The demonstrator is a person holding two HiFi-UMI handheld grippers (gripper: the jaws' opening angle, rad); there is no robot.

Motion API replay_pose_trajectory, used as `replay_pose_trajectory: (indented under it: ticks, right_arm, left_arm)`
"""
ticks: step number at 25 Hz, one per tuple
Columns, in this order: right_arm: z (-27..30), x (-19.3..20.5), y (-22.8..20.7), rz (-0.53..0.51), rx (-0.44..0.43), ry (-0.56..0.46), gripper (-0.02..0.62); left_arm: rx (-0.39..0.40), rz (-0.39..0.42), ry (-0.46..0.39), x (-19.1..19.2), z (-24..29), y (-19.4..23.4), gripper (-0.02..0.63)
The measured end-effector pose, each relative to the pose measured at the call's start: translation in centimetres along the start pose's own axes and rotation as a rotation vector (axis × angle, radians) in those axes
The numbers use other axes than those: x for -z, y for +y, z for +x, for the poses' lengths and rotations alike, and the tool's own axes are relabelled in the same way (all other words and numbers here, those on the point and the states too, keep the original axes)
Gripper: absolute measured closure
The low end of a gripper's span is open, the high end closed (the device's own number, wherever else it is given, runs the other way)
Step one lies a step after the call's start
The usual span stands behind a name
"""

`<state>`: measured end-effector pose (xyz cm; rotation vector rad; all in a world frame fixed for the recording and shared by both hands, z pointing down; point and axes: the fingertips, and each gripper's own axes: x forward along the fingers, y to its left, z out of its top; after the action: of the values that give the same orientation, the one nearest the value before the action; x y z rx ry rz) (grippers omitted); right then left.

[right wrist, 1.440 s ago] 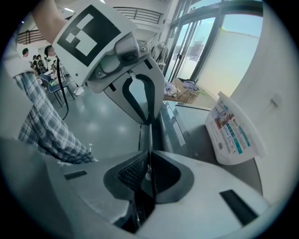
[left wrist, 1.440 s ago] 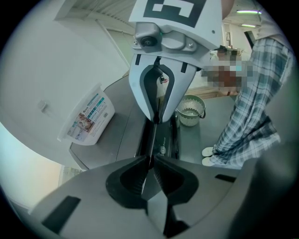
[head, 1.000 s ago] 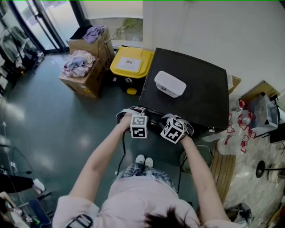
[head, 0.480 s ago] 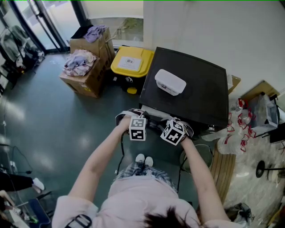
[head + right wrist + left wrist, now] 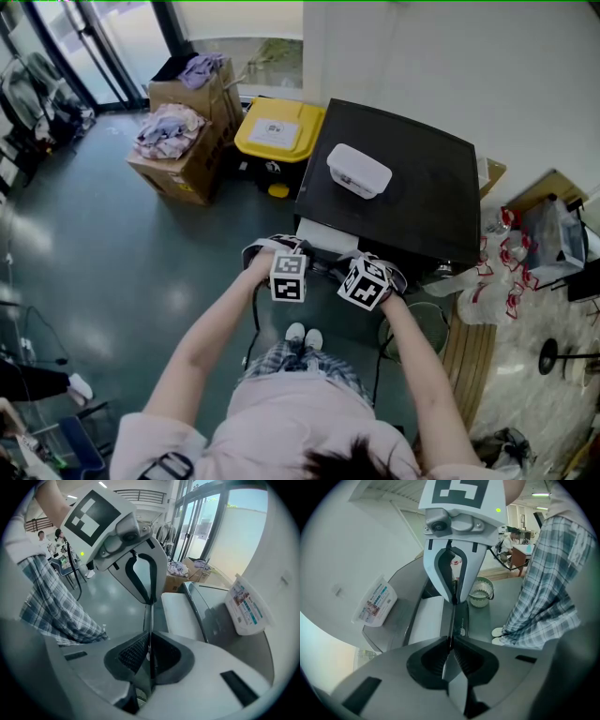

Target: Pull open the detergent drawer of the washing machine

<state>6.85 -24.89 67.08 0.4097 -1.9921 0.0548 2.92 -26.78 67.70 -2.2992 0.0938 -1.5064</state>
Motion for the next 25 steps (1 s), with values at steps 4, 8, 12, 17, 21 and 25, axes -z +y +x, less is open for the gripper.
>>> replay_pose_trajectory:
  ticks: [4,8,12,17,21,25]
  right_arm:
    - [-0.2,-0.2,1.0,0.009,-0.023,0.002,0.548]
    - [-0.2,-0.2,2.1,0.008,-0.054,0.001,0.549]
    - [-0.1,-0.3,3.5,0.006,-0.076,0.004,0.549]
    - [-0.3,-0.1,4.4,0.007,-0.09,0.006,0.549]
    - [-0.2,0.0,5.4,0.006,-0.097,0.005,0.549]
    - [-0.2,0.2,6.8,0.006,-0.119,0.01,0.551]
  left_arm:
    - [0.011,0.007,0.003,0.2,-0.5,-0.9,0.546]
    - [0.027,0.017,0.003,0.1,-0.7,-1.9,0.546]
    - [0.039,0.021,0.006,0.3,-1.1,-3.2,0.548]
    - [0.048,0.027,0.01,0.2,-1.4,-4.2,0.549]
    - [0.055,0.025,0.009,0.3,-1.5,-5.1,0.549]
    - [0.069,0.025,0.007,0.1,-1.9,-6.4,0.551]
